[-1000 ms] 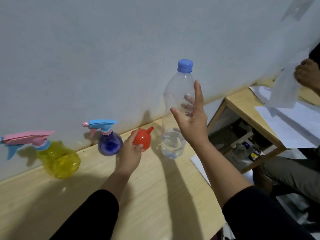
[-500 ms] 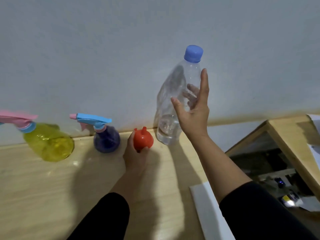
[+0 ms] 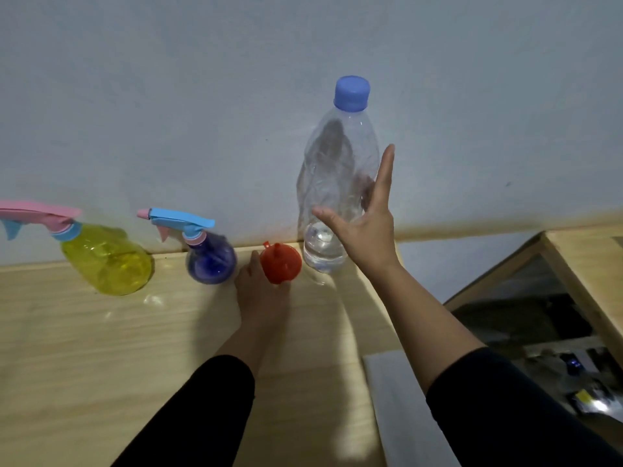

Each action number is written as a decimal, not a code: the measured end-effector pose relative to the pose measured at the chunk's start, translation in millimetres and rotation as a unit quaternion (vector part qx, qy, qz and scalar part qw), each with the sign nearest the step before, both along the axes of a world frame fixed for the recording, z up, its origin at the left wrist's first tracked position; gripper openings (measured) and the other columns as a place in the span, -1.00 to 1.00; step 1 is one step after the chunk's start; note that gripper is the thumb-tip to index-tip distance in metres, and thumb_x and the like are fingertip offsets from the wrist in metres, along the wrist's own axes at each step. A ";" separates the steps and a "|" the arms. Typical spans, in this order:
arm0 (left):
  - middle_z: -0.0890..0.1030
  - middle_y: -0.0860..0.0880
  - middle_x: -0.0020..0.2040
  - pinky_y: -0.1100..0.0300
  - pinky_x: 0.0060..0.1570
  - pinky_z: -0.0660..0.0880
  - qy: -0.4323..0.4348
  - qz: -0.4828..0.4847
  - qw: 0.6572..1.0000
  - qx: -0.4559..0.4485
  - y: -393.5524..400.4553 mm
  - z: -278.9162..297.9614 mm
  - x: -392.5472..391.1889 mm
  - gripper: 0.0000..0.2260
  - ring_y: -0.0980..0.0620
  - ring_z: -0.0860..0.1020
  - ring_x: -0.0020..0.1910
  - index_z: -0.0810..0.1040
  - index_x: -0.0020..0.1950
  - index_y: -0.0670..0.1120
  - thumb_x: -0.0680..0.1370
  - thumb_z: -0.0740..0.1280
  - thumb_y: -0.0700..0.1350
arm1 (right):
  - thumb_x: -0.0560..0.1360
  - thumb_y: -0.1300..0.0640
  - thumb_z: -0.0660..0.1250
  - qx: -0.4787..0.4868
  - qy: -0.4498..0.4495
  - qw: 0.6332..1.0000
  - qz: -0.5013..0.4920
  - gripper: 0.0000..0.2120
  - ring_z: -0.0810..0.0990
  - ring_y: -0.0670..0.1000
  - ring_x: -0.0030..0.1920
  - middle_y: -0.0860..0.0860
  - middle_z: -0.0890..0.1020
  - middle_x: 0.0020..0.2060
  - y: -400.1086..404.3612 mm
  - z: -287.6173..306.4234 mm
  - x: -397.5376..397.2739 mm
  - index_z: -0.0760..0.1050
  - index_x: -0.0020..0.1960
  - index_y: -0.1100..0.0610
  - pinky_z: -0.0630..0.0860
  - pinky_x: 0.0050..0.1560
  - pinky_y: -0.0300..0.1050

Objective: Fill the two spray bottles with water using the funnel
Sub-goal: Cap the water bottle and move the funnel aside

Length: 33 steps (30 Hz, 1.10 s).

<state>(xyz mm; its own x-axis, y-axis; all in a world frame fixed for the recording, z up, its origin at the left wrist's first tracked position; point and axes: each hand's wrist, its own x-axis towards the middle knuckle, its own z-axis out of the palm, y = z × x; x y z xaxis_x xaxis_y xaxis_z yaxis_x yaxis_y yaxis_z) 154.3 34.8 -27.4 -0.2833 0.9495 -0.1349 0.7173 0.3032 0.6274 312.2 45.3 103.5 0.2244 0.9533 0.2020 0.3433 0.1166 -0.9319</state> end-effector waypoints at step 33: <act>0.38 -0.19 0.25 0.11 0.13 0.37 0.320 -0.476 0.778 0.257 -56.8 243.9 15.5 -0.58 -0.12 0.36 0.26 0.28 0.31 -0.26 0.58 0.22 -0.02 | 0.59 0.00 0.14 -0.329 -0.445 0.807 -0.204 -0.50 0.40 0.18 0.29 0.17 0.33 0.33 -156.8 113.1 -11.6 0.19 0.40 0.27 0.40 0.18 0.00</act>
